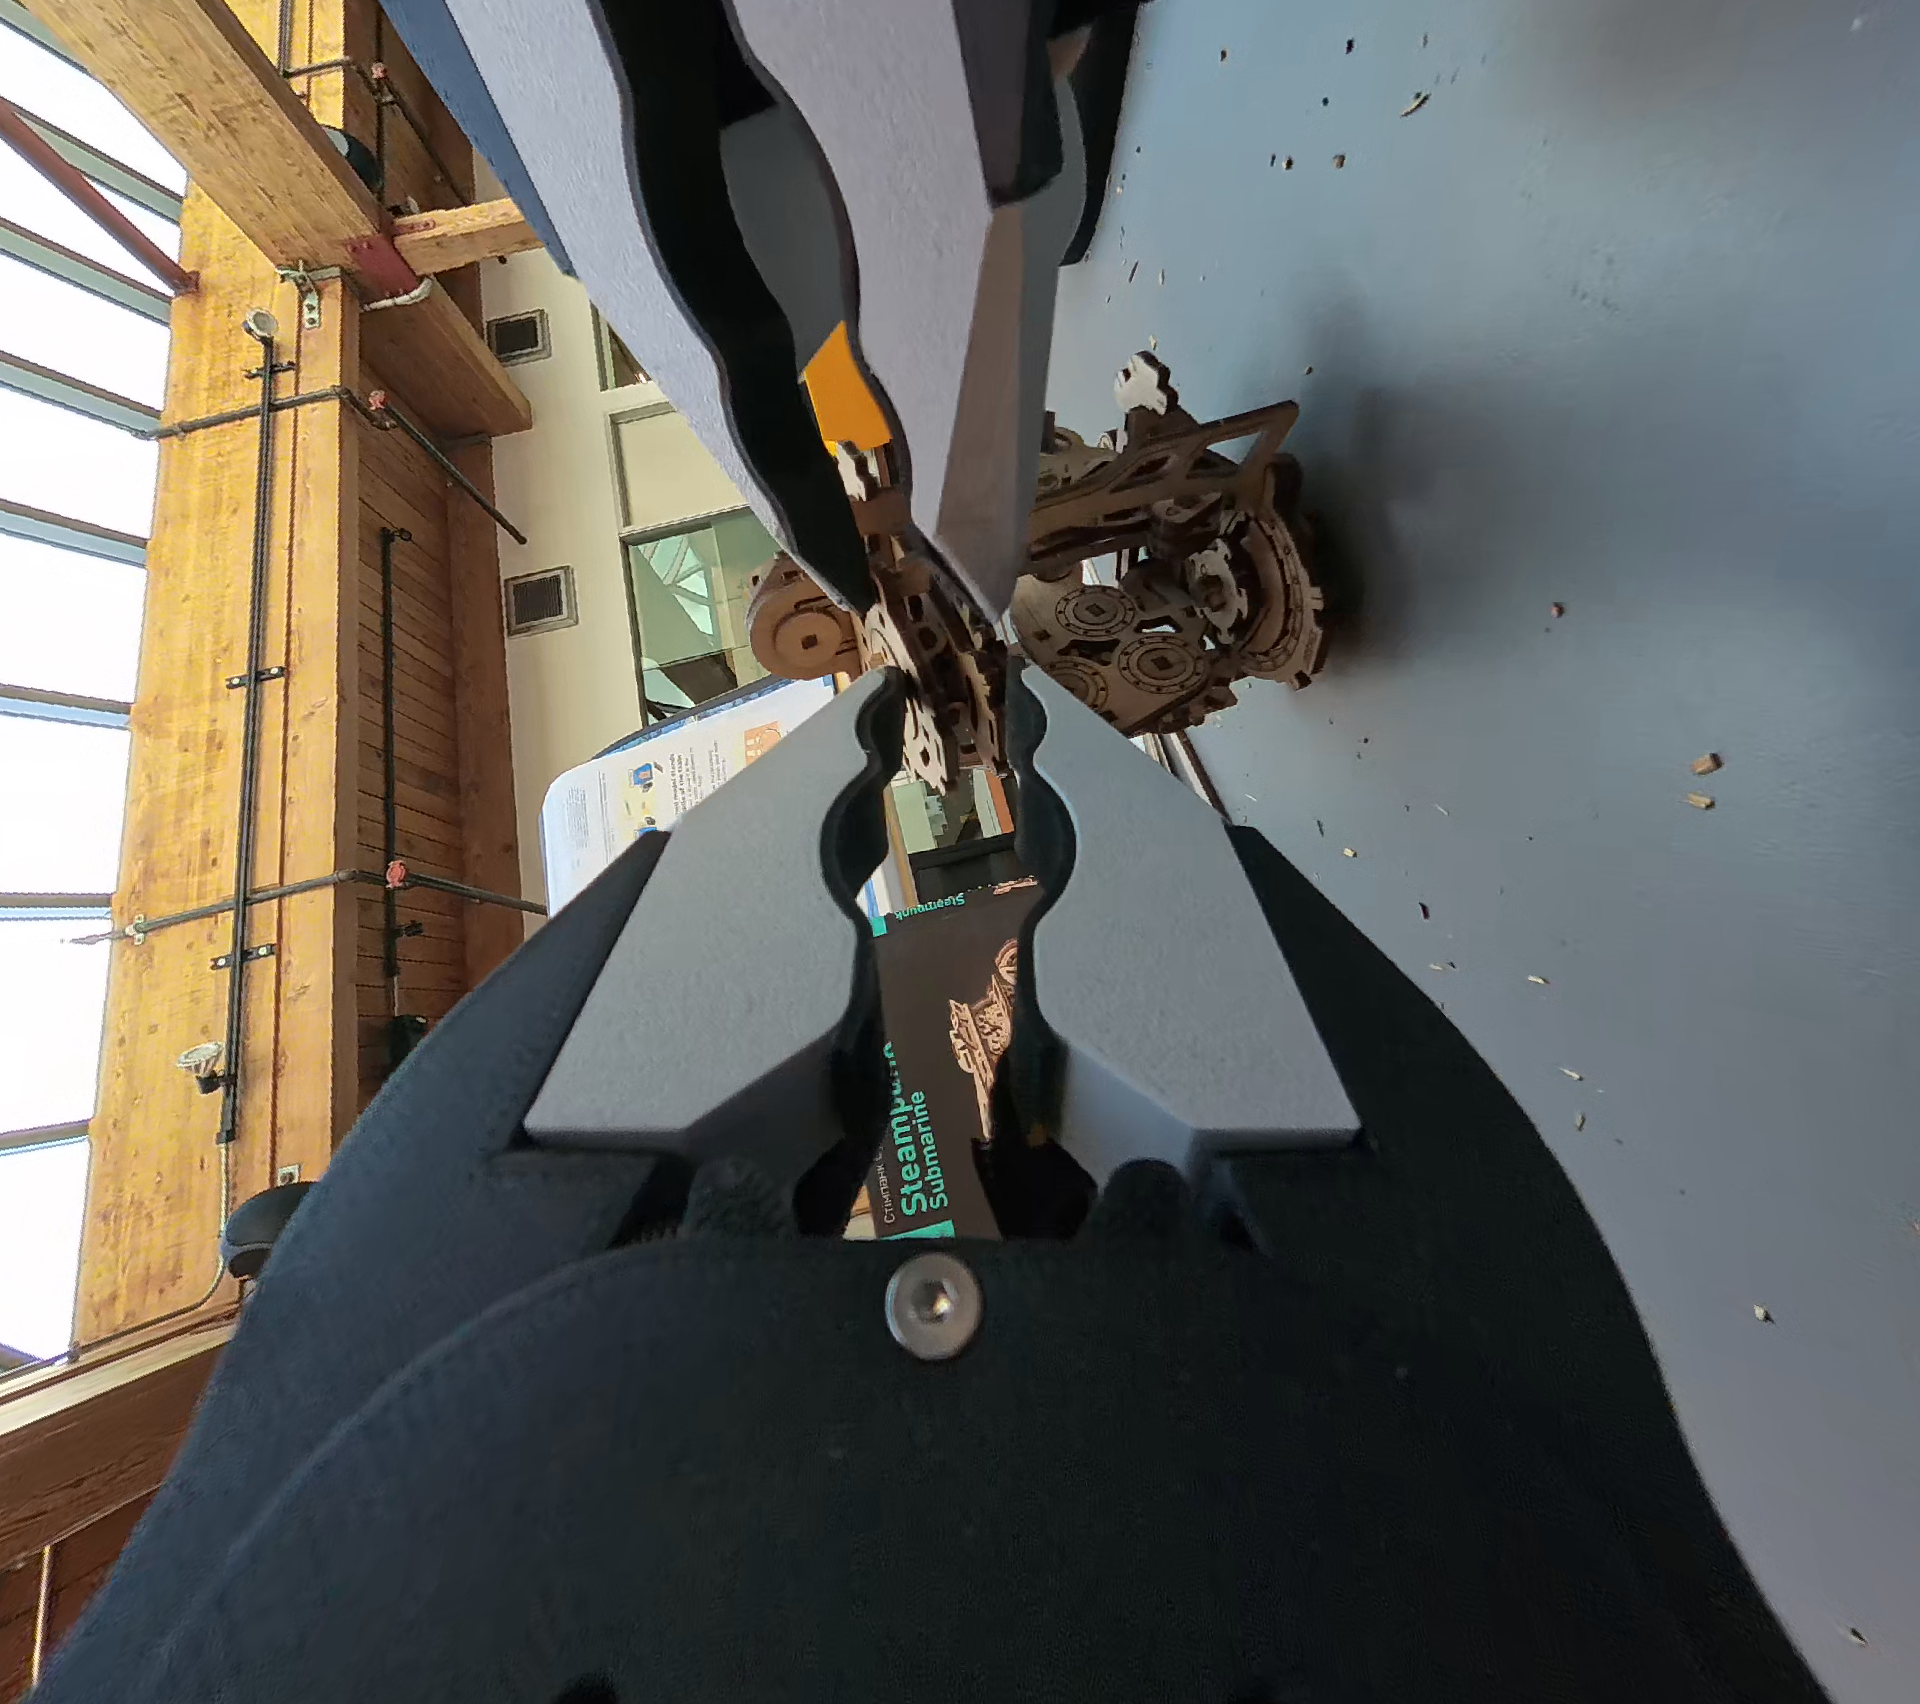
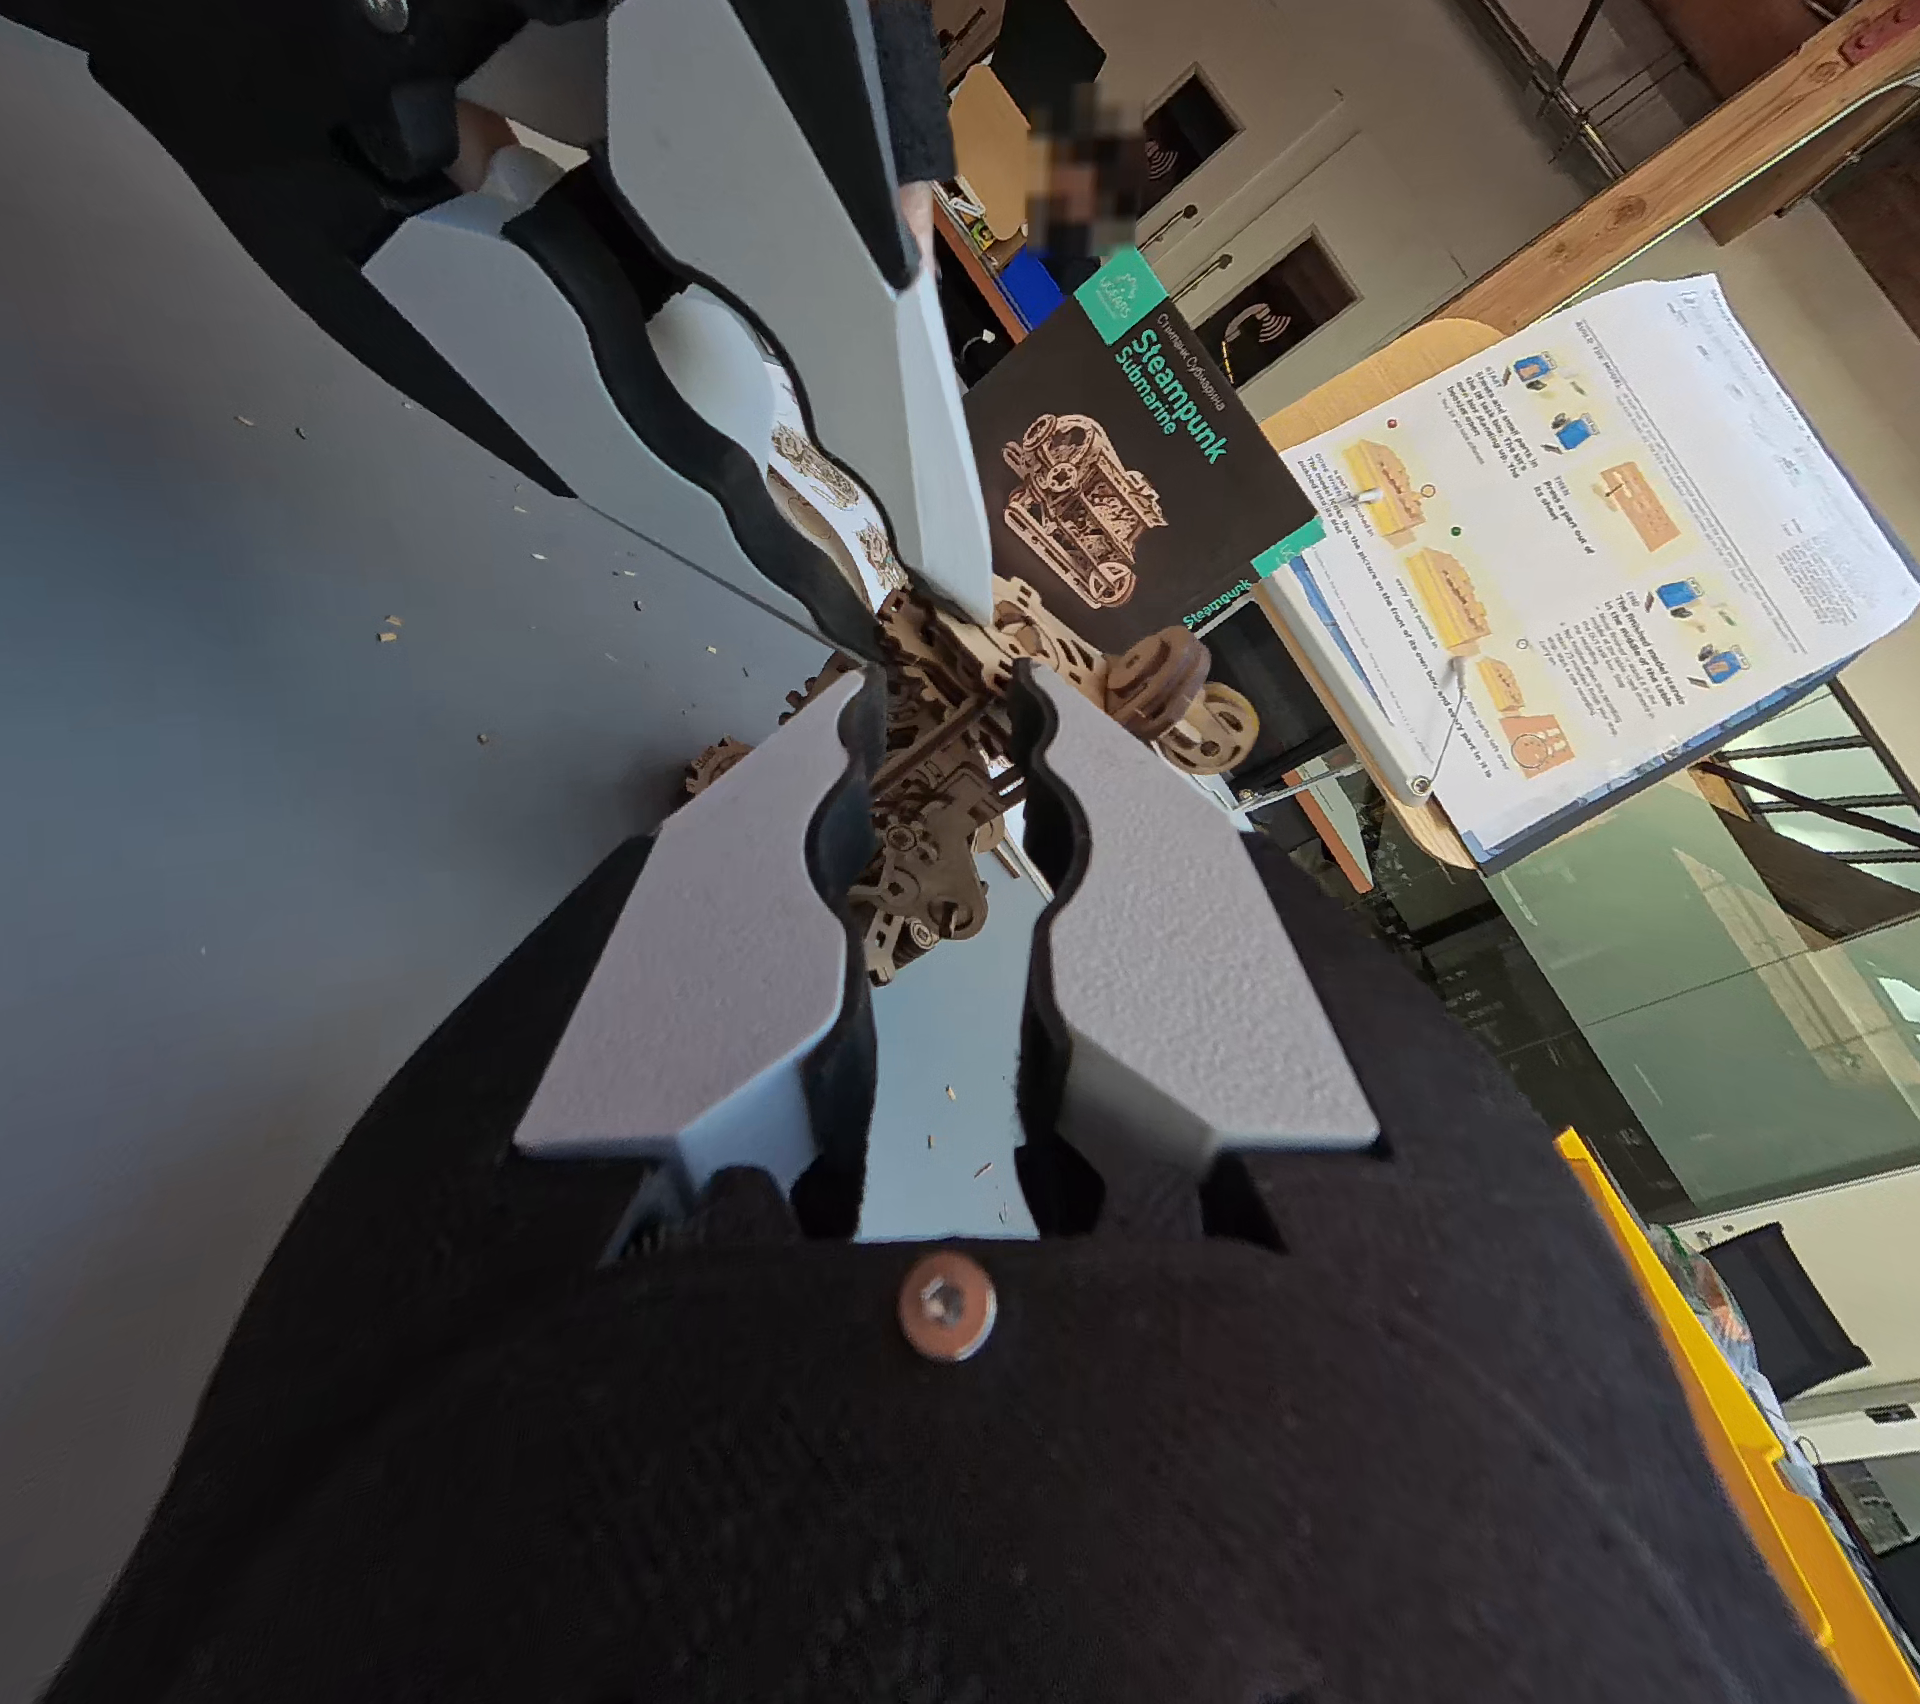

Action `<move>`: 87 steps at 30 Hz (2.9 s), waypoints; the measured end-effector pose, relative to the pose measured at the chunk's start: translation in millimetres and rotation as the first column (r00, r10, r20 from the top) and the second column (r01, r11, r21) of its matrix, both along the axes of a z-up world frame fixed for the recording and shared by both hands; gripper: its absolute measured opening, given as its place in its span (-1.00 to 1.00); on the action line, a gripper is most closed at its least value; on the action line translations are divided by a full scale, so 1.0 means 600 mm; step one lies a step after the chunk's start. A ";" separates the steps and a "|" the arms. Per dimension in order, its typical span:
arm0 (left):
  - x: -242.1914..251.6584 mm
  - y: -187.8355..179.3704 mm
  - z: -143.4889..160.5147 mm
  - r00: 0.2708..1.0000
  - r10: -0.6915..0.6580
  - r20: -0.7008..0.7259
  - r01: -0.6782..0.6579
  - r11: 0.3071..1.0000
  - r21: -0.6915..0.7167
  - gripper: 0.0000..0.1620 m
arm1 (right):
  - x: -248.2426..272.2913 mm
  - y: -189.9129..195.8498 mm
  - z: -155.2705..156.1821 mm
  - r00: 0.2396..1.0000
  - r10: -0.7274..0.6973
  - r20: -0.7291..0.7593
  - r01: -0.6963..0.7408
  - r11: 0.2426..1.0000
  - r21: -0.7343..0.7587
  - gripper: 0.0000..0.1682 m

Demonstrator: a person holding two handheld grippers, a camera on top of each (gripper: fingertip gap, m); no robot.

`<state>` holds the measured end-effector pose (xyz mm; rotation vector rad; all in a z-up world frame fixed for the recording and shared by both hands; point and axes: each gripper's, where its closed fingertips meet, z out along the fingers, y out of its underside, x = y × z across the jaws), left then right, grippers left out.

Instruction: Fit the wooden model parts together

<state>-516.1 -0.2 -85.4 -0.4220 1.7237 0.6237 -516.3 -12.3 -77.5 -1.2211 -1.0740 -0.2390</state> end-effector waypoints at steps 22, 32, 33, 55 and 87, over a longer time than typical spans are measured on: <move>-0.005 0.007 0.005 1.000 0.001 0.012 -0.001 1.000 -0.005 -0.80 | 0.026 -0.012 0.035 0.995 0.074 -0.072 -0.069 0.995 0.069 -0.71; -0.011 0.008 0.005 1.000 0.019 0.007 -0.018 0.999 -0.030 -0.80 | 0.019 -0.007 0.003 0.994 0.088 -0.060 -0.092 0.993 -0.069 -0.83; -0.012 0.007 0.005 1.000 0.020 0.007 -0.020 0.999 -0.033 -0.80 | 0.019 -0.004 0.005 0.993 0.076 -0.088 -0.083 0.993 -0.087 -0.83; -0.015 0.004 0.003 0.999 0.032 0.001 -0.032 0.998 -0.049 -0.80 | 0.000 0.008 -0.010 0.979 -0.026 -0.204 -0.020 0.975 -0.220 -0.94; 0.000 -0.001 0.005 0.996 0.015 0.083 -0.008 0.995 -0.095 -0.84 | 0.007 0.010 -0.014 0.991 -0.030 -0.133 0.010 0.988 -0.154 -0.93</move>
